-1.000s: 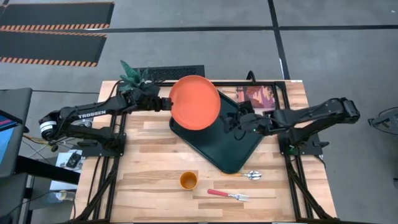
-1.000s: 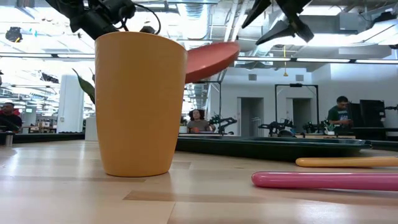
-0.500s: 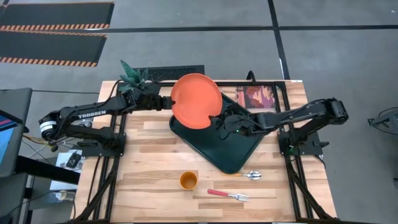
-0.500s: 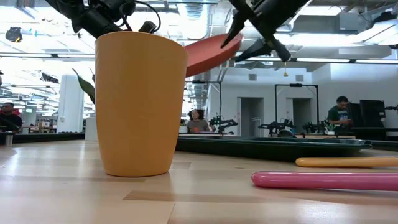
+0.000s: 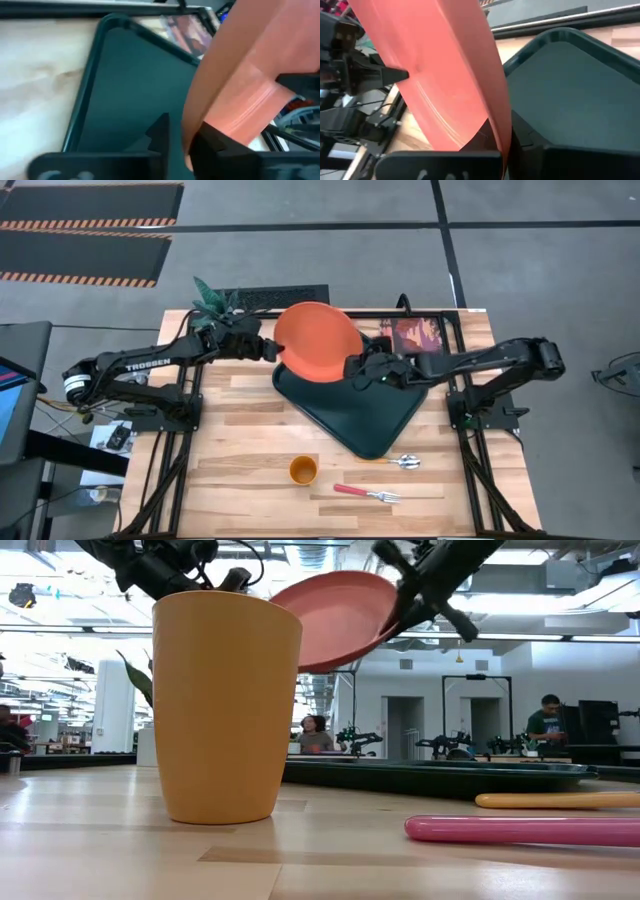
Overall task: Pick and place plate/cup/fork/spoon on tray
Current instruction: Put the orange plate on the black tray
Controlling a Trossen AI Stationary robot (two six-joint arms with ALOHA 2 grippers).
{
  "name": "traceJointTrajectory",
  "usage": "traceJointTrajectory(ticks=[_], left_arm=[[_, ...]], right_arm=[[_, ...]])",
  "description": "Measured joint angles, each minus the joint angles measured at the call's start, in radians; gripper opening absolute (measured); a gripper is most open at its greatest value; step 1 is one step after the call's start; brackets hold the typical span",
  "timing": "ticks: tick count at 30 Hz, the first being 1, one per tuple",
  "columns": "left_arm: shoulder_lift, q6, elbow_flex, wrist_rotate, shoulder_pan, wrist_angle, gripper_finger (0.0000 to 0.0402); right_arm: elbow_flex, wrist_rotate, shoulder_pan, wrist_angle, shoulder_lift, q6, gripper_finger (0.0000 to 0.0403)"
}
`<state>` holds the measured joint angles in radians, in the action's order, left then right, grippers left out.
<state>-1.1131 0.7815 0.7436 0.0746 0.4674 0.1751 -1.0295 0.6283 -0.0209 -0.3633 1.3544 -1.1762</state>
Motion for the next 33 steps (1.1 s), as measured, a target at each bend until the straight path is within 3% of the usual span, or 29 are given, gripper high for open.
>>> traceJointTrajectory(ticks=[5, 9, 13, 18, 25, 33], left_arm=[[0.001, -0.062, 0.002, 0.017, 0.012, -0.003, 0.0121], [0.001, -0.048, -0.004, 0.034, 0.039, 0.02, 0.0177], [0.005, -0.005, -0.003, 0.109, 0.087, 0.047, 0.0207], [0.039, 0.029, -0.003, 0.207, 0.115, 0.019, 0.0215], [0.143, 0.02, -0.002, 0.236, 0.132, -0.101, 0.021], [0.262, -0.014, -0.001, 0.203, 0.139, -0.117, 0.018]], right_arm=[[-0.003, -0.084, 0.098, -0.184, -0.095, 0.051, 0.0008], [0.006, -0.273, 0.213, -0.334, -0.133, 0.101, 0.0008], [0.096, -0.442, 0.265, -0.29, -0.118, 0.105, 0.0008], [0.205, -0.582, 0.285, 0.021, -0.009, 0.067, 0.0008], [0.214, -0.713, 0.296, 0.287, 0.183, 0.019, 0.0008], [0.215, -0.768, 0.315, 0.288, 0.256, -0.007, 0.0009]])
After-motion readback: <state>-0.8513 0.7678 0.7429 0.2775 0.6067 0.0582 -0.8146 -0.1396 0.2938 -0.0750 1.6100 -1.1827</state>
